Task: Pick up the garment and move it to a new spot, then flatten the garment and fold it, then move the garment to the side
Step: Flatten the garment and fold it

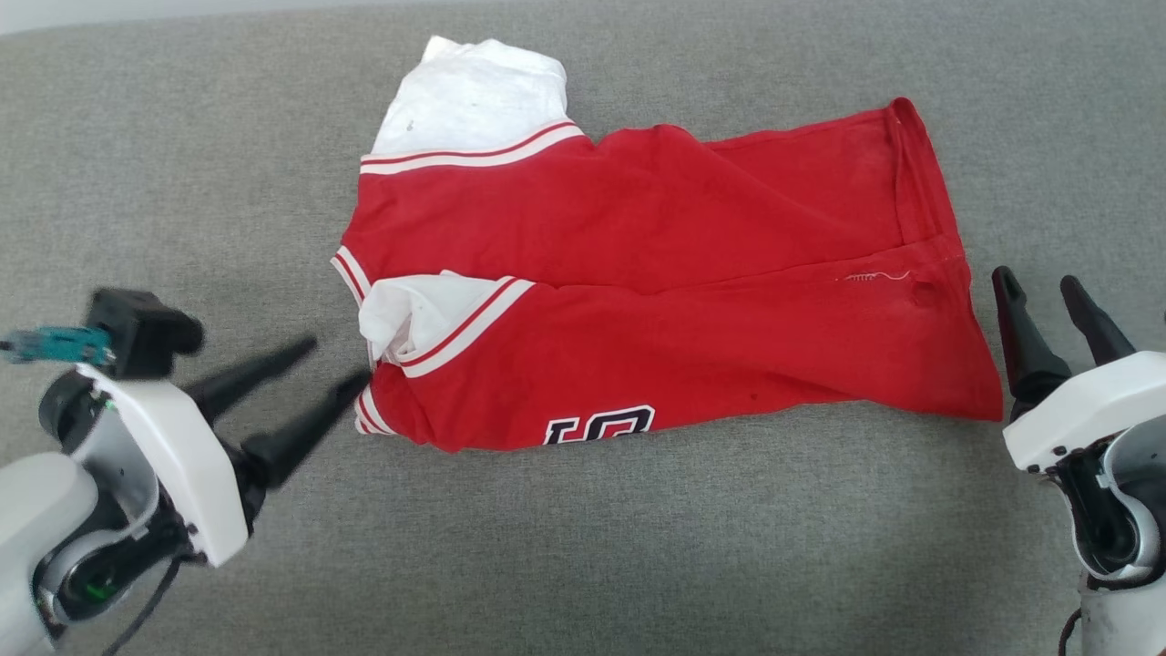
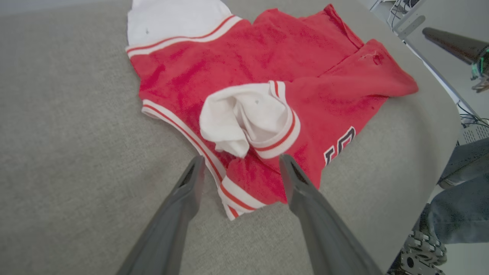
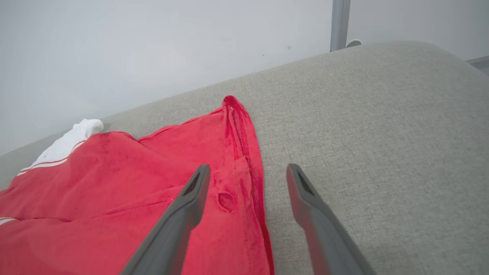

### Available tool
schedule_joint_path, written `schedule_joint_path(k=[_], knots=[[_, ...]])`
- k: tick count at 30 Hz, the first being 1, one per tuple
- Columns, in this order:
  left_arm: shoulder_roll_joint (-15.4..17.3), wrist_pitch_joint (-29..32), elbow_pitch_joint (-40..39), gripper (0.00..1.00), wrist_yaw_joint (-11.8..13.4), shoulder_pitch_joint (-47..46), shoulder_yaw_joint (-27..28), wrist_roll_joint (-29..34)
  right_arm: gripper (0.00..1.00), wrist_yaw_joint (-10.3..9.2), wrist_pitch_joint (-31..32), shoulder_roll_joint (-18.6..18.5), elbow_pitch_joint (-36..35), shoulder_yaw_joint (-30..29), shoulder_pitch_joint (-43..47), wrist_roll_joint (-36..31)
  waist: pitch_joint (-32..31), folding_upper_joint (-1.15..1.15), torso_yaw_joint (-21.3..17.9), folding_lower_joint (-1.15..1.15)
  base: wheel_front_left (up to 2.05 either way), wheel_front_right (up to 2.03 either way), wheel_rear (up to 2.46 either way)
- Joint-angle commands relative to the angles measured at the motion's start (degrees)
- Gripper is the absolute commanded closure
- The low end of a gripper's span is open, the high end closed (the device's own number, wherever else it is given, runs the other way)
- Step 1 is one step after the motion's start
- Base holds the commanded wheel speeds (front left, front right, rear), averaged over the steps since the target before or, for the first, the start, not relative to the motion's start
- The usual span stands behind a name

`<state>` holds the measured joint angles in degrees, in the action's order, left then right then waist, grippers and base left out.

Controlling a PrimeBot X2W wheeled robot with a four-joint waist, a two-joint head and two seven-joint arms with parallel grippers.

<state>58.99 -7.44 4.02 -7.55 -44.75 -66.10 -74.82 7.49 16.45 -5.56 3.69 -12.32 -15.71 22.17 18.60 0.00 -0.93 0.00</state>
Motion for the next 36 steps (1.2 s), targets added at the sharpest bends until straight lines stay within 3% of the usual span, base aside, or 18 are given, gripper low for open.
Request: schedule_joint_path(k=[1, 10, 20, 24, 26, 27, 31, 36], knots=[[0.8, 4.3, -1.6, 0.00, 0.1, -1.5, -2.5, -1.0, 0.00, 0.00, 0.4, 0.4, -1.3, -0.2, 0.7, 0.2, -0.3, 0.00, 0.0, 0.00, 0.00, 0.00, 0.00], [-1.0, 15.1, 0.1, 0.00, 0.1, -2.9, -4.7, -11.2, 0.00, 0.00, 0.6, 1.4, -3.1, 0.8, 0.5, 0.6, 1.2, 0.00, -2.2, 0.00, 0.00, 0.00, 0.00], [-3.2, 28.7, 7.3, 0.00, 0.2, -1.3, -6.8, -17.3, 0.00, 0.00, -0.4, 2.4, -3.0, 1.3, -0.1, 1.3, 3.6, 0.00, -5.9, 0.00, 0.00, 0.00, 0.00], [-3.3, 30.8, 7.8, 0.02, 0.2, -0.6, -6.7, -18.4, 0.00, 0.00, -0.5, 2.4, -3.3, 1.0, 0.1, 1.3, 4.0, 0.00, -6.4, 0.00, 0.00, 0.00, 0.00], [-3.6, 31.2, 7.7, 0.76, 0.2, -0.4, -6.4, -18.4, 0.00, 0.00, 0.0, 2.5, -3.5, 1.2, 0.2, 0.8, 4.2, 0.00, -6.5, 0.00, 0.00, 0.00, 0.00], [-3.8, 31.3, 7.5, 1.00, 0.2, -0.2, -6.1, -18.7, 0.00, 0.00, 0.3, 2.3, -3.7, 1.5, 0.2, 0.5, 4.2, 0.00, -6.5, 0.00, 0.00, 0.00, 0.00], [-3.8, 30.3, 6.5, 1.00, 0.2, -0.4, -4.7, -18.1, 0.00, 0.00, 4.8, -0.3, -4.3, 4.1, -0.4, -1.3, 4.3, 0.00, -6.4, 0.00, 0.00, 0.00, 0.00], [-4.0, 29.1, 5.5, 1.00, 0.2, -0.8, -3.2, -17.0, 0.00, -0.01, 17.6, -5.6, -4.8, 9.5, -1.6, -1.6, 4.5, 0.00, -5.6, 0.00, 0.00, 0.00, 0.00]])
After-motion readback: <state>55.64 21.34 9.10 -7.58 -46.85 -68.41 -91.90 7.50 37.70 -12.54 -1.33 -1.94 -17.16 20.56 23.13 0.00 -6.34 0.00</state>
